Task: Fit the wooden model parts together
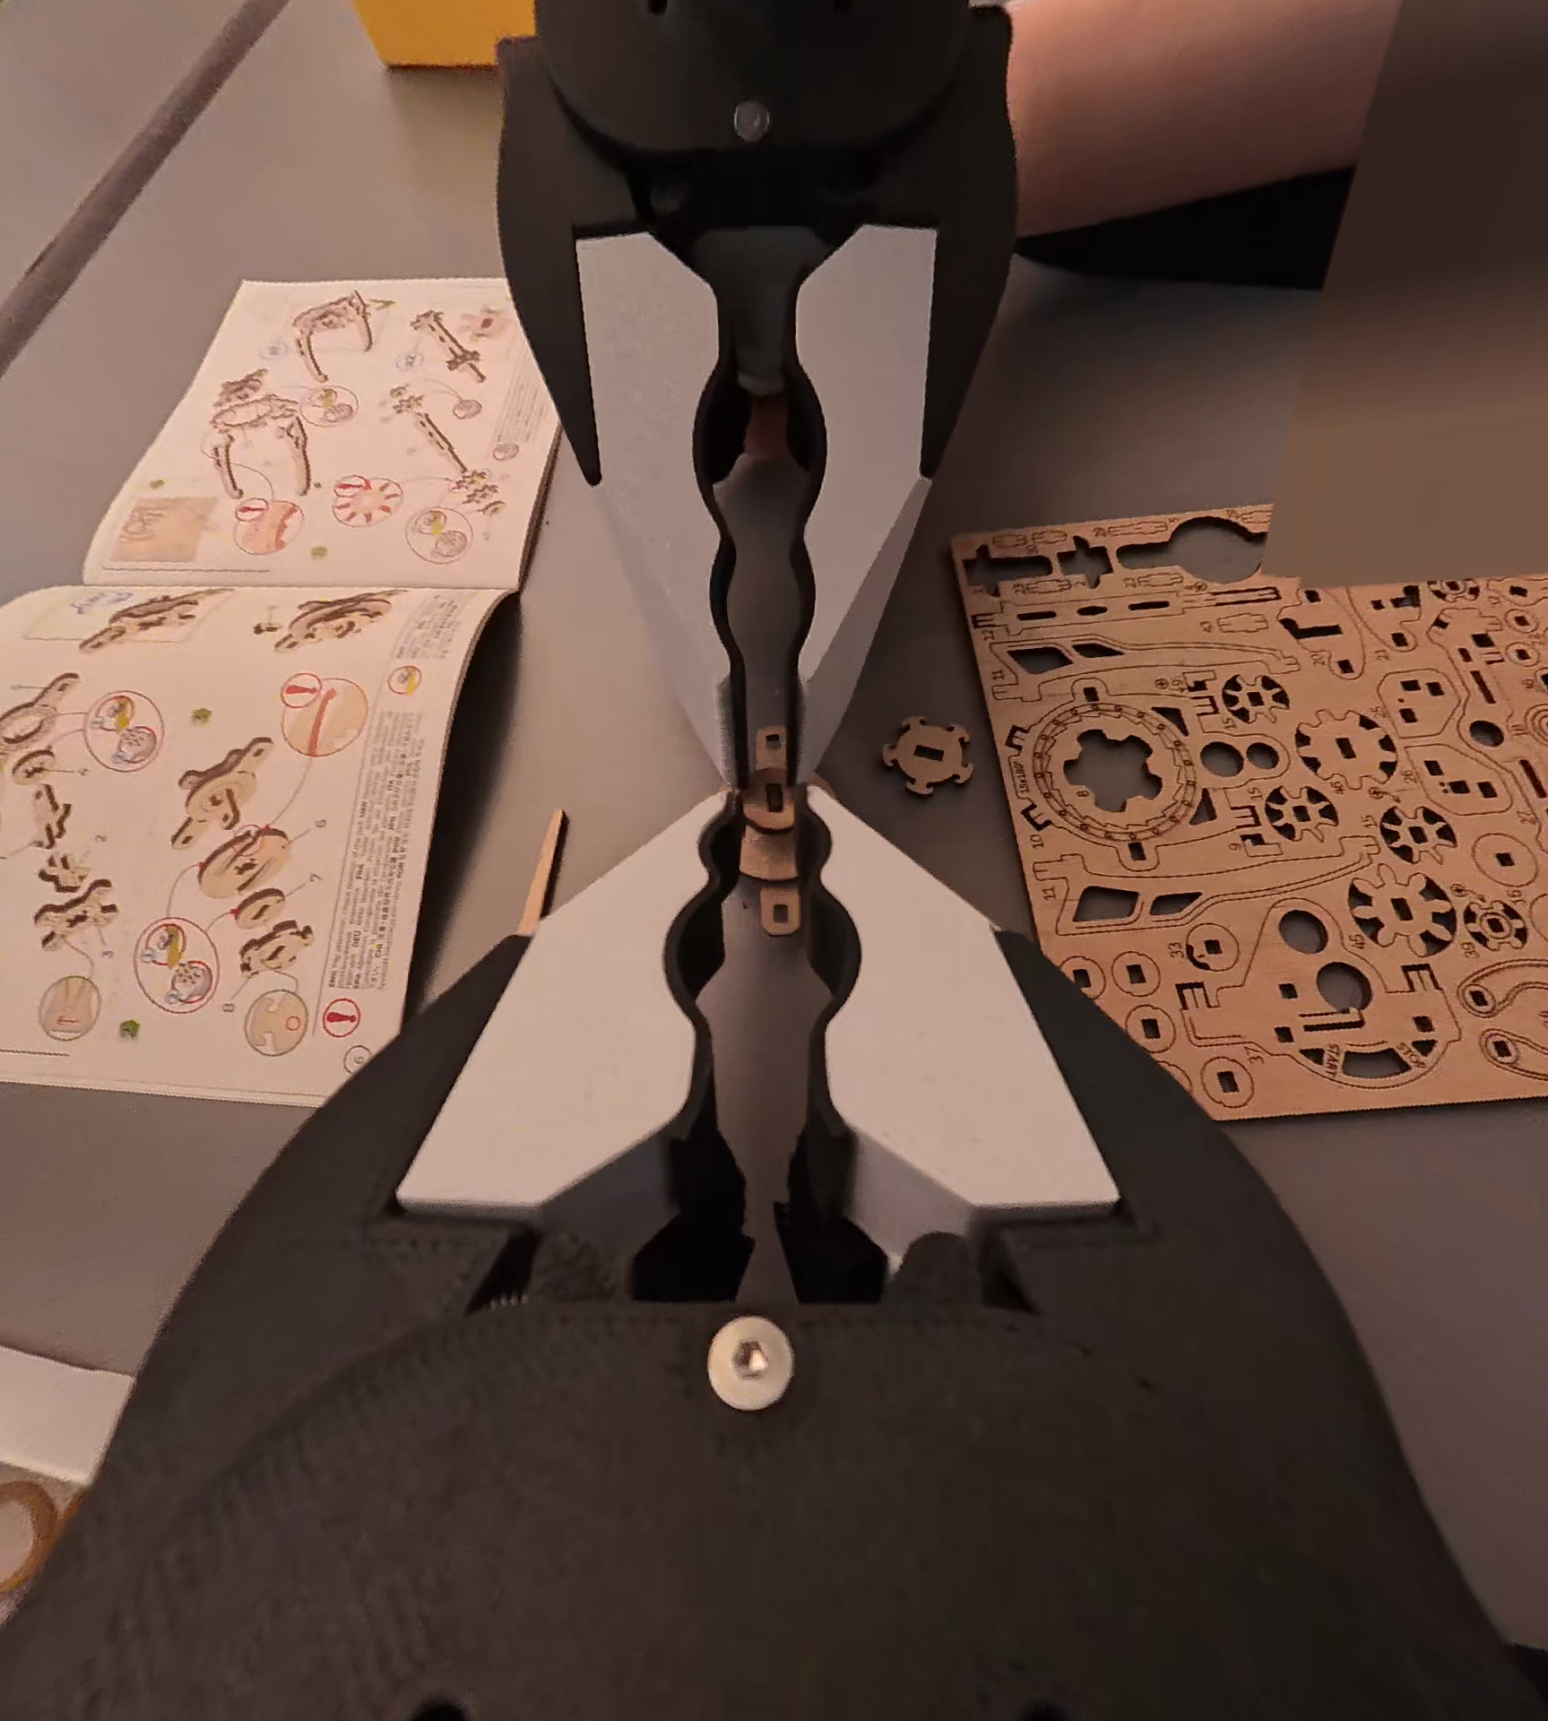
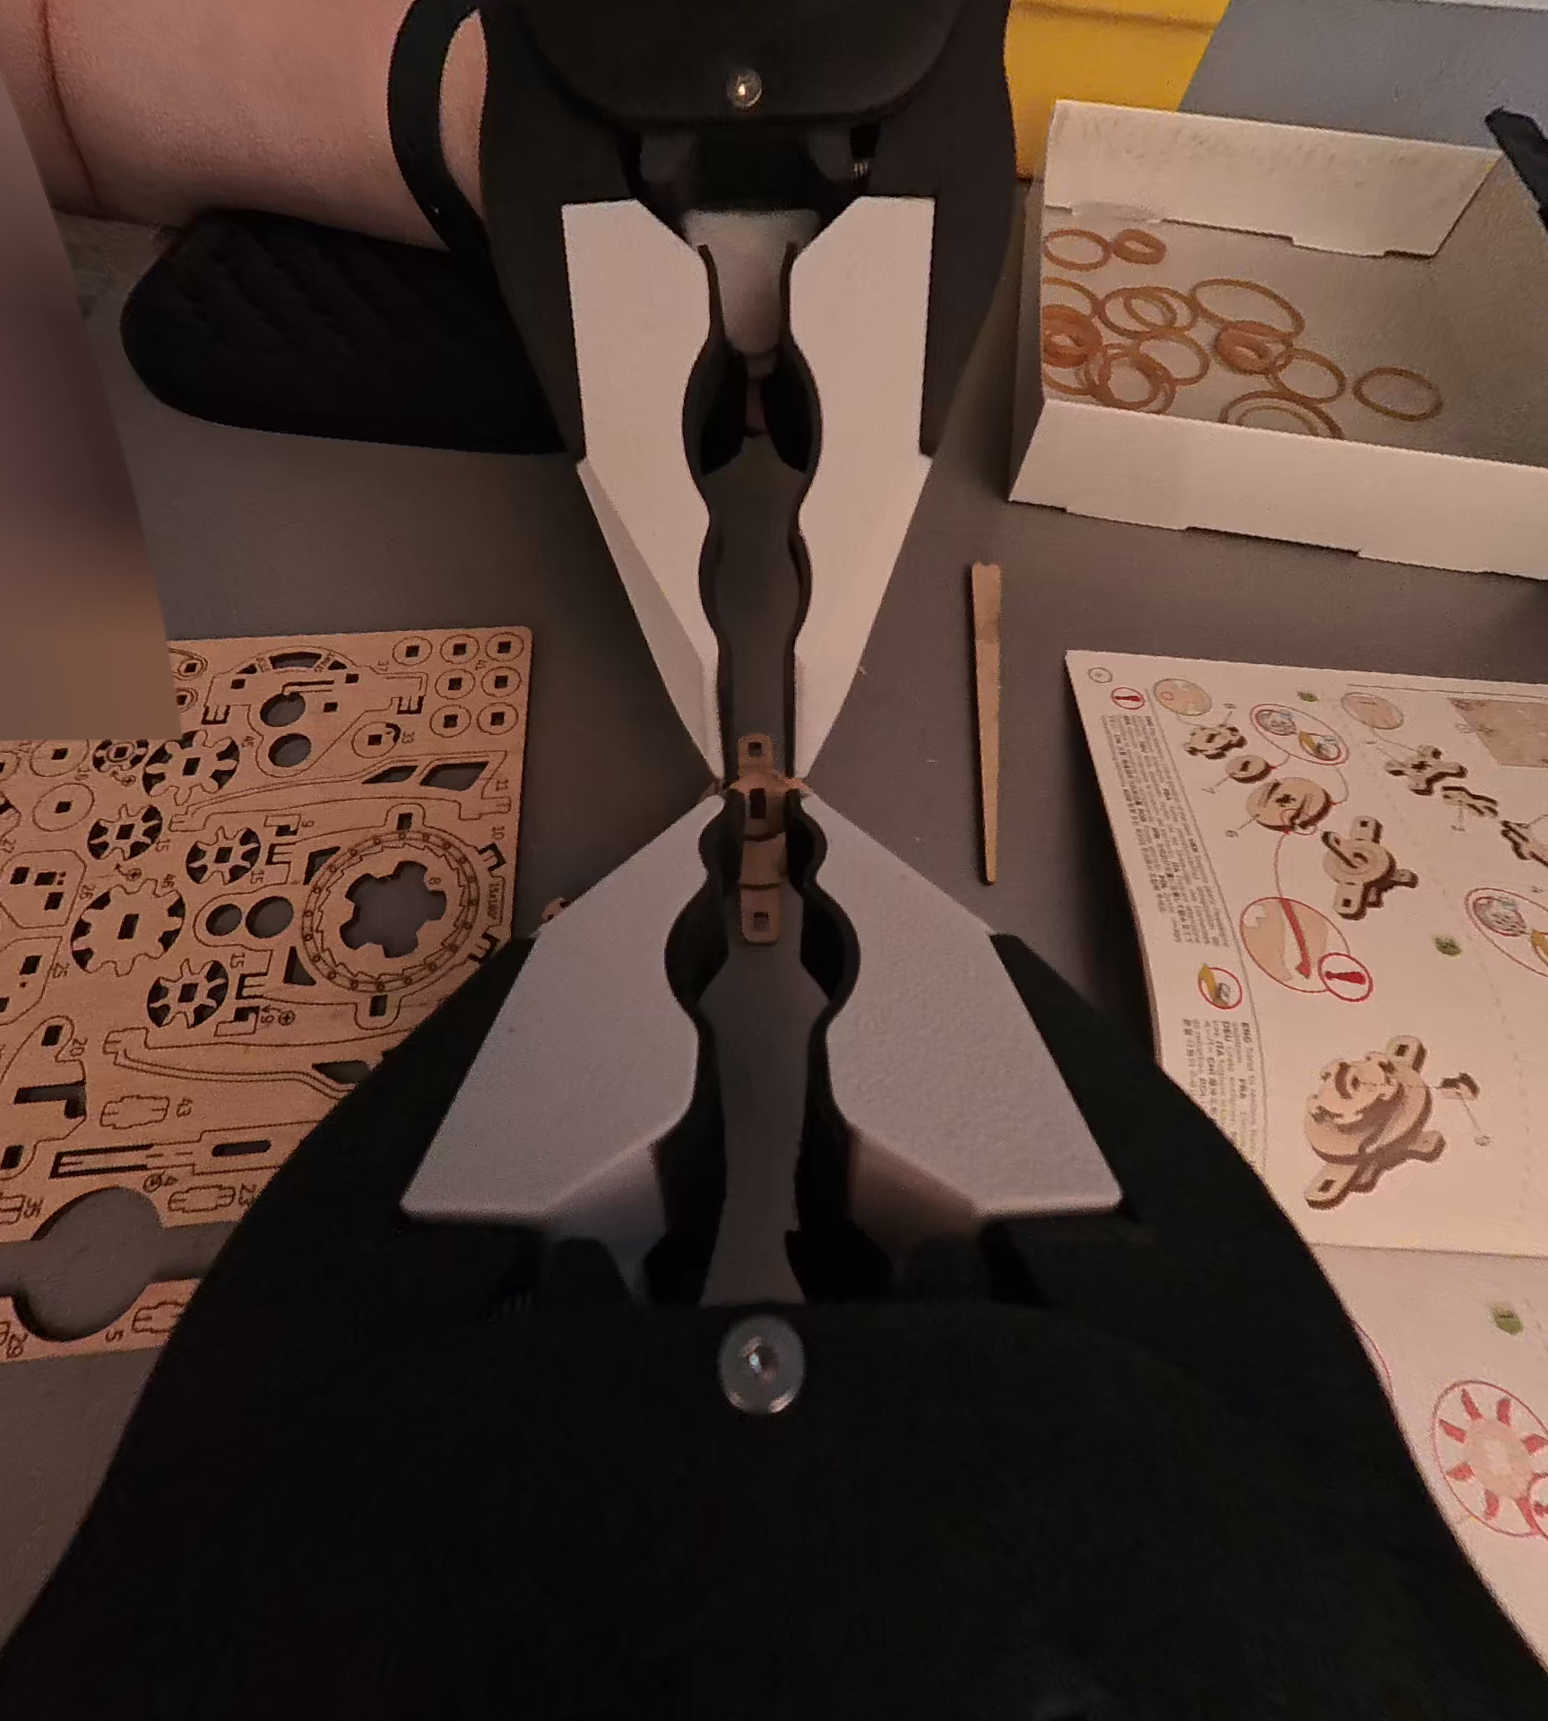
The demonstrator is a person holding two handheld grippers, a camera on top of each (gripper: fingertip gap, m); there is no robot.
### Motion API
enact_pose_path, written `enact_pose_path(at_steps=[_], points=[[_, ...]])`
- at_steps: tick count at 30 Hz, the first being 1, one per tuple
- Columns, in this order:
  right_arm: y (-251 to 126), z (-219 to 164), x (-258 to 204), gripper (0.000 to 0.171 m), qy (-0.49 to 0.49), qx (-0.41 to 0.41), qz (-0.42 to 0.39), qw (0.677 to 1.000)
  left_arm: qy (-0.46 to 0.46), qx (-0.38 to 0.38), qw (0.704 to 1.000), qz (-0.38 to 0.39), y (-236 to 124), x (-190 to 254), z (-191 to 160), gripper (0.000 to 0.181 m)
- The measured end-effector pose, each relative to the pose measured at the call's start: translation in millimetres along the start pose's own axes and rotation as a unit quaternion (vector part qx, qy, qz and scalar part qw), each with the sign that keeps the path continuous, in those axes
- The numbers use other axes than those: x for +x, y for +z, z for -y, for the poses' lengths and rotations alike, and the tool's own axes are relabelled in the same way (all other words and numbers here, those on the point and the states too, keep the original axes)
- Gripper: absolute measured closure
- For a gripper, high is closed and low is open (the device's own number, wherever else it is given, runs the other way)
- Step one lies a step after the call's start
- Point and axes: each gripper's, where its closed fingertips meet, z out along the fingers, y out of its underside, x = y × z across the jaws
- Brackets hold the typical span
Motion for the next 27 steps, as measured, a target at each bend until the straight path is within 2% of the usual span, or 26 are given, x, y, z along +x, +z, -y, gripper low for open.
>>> enact_pose_path(at_steps=[11,17,23,27], points=[[0.3,-1.2,-1.2,0.162,-0.017,0.004,-0.001,1.000,-0.007,0.000,1.000,-0.008,1.6,1.9,-1.1,0.173],[1.4,-1.0,-3.1,0.162,-0.006,-0.004,0.008,1.000,-0.009,-0.011,1.000,0.005,1.5,-0.1,-3.0,0.180],[0.5,-2.5,-2.2,0.161,-0.032,-0.019,-0.008,0.999,0.011,-0.005,1.000,0.012,2.3,2.7,-2.1,0.170],[0.6,-2.5,-2.1,0.161,-0.029,-0.023,-0.007,0.999,0.013,-0.007,1.000,0.016,2.6,2.1,-2.5,0.171]])
